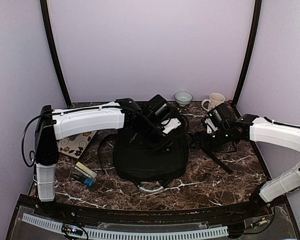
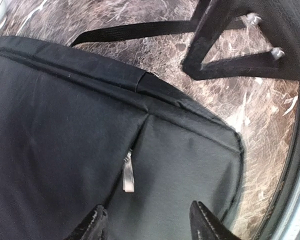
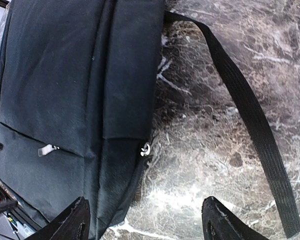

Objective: Pack the student bag
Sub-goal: Pick up the second largest pocket of the student bag.

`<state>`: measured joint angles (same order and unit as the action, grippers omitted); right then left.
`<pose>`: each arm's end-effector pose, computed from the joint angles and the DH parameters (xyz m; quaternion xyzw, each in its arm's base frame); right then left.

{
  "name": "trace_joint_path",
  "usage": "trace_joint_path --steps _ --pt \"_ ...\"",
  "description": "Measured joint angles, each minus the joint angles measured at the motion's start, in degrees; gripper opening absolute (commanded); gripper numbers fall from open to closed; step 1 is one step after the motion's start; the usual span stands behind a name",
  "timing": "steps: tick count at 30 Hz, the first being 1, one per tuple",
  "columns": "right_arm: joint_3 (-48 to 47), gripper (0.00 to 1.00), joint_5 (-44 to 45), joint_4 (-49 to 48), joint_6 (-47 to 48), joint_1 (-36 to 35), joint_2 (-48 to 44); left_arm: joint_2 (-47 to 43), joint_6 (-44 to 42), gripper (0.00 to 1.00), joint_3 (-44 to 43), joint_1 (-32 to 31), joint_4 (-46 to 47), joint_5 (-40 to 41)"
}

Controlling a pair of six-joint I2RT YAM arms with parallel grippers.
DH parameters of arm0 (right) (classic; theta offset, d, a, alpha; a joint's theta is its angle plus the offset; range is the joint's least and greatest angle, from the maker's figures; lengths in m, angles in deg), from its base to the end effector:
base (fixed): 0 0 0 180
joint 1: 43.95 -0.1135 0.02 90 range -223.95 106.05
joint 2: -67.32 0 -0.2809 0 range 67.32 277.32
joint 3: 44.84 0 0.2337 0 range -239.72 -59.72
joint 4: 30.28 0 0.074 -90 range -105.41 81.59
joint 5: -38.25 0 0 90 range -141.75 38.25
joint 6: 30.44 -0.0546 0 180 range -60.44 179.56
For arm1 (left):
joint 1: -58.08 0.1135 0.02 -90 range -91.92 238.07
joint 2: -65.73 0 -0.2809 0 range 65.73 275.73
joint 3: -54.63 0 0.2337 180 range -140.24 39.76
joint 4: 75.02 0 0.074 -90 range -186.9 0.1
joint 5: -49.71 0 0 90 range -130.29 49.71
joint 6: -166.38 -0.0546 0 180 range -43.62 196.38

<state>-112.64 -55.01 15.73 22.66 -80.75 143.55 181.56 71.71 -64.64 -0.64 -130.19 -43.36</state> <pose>0.2056 0.1577 0.2475 -0.0079 0.9519 0.2047 0.2280 0.2339 -0.3906 0.2795 0.5037 0.7989 -0.1714 0.2804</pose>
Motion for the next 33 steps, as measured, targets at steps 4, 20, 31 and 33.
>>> trace_joint_path --steps 4,20,31,33 --pt "1.9 0.77 -0.2 0.2 -0.9 0.2 -2.0 4.2 -1.5 0.46 -5.1 1.0 -2.8 -1.7" --pt "3.3 0.76 0.3 1.1 -1.8 0.4 -4.3 9.8 12.5 0.46 -10.8 5.8 -6.6 -11.6" --pt "3.4 0.76 0.5 1.5 -1.8 0.4 -4.3 11.6 17.9 0.45 -11.0 5.7 -7.3 -15.3" --pt "3.4 0.76 0.5 1.5 -1.8 0.4 -4.3 11.7 18.7 0.44 -11.0 5.7 -7.3 -15.6"
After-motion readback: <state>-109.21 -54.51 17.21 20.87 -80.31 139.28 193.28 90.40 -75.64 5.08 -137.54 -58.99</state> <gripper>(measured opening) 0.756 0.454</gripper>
